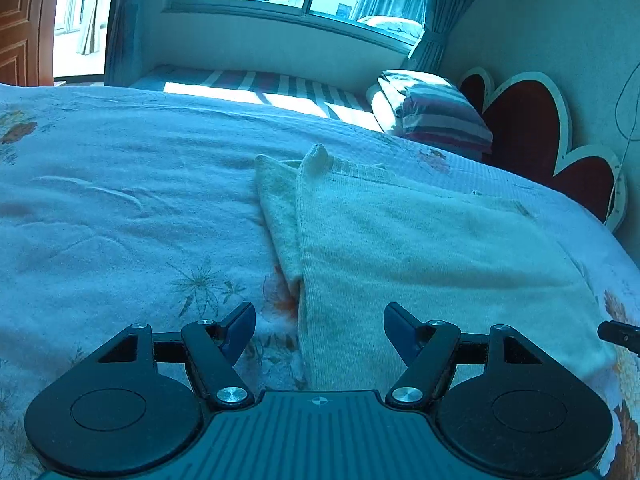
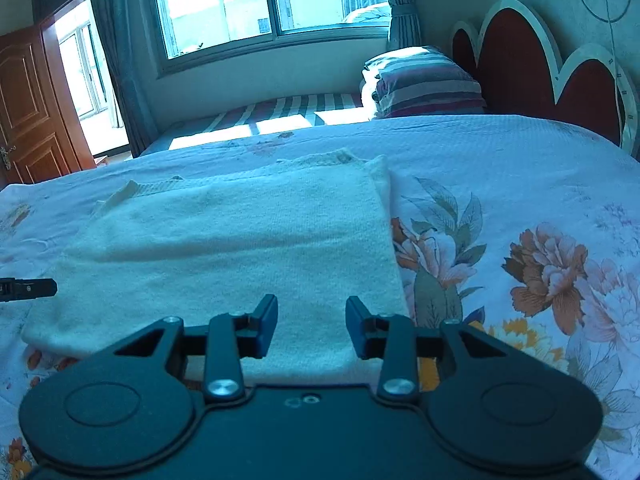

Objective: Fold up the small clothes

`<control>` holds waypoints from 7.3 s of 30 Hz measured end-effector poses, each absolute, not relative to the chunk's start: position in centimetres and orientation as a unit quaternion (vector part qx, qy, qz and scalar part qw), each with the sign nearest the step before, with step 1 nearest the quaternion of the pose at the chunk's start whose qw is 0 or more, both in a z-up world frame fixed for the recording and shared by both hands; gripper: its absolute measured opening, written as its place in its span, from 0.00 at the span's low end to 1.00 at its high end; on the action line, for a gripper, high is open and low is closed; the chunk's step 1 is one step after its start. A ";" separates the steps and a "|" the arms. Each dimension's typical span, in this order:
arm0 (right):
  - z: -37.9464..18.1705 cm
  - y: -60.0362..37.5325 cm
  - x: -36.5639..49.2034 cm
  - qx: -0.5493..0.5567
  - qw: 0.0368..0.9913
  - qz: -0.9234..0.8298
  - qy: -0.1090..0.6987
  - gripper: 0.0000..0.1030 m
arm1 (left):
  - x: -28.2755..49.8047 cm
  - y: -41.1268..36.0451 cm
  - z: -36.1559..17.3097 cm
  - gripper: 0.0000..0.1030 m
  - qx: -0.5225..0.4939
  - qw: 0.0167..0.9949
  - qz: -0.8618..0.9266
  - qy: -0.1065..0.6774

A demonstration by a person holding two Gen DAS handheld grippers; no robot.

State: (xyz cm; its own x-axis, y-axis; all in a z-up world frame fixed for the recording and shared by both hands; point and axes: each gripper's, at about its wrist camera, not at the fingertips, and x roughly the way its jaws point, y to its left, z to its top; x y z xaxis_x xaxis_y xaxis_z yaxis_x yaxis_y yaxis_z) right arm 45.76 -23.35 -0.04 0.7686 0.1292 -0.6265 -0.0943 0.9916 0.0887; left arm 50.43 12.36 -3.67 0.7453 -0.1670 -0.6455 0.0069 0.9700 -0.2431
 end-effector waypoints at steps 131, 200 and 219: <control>-0.5 -31.6 56.9 0.191 0.850 0.274 0.408 0.12 | 48.6 4.9 -2.5 0.69 -0.116 0.920 0.004 0.374; -2.1 -32.0 66.8 0.053 0.900 0.156 0.403 0.34 | 68.2 -7.0 -0.7 0.69 -0.023 0.925 -0.082 0.371; -1.5 -31.6 63.0 0.051 0.895 0.166 0.410 0.50 | 64.6 -6.4 -0.6 0.81 -0.035 0.919 -0.087 0.382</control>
State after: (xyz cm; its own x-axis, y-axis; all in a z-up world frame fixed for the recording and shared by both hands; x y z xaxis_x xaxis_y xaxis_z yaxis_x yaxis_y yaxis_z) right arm 62.98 -31.60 -1.48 0.6083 0.3393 -0.7175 -0.2562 0.9396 0.2271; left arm 64.61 -6.42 -0.65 0.6933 -0.1868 -0.6960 0.1333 0.9824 -0.1308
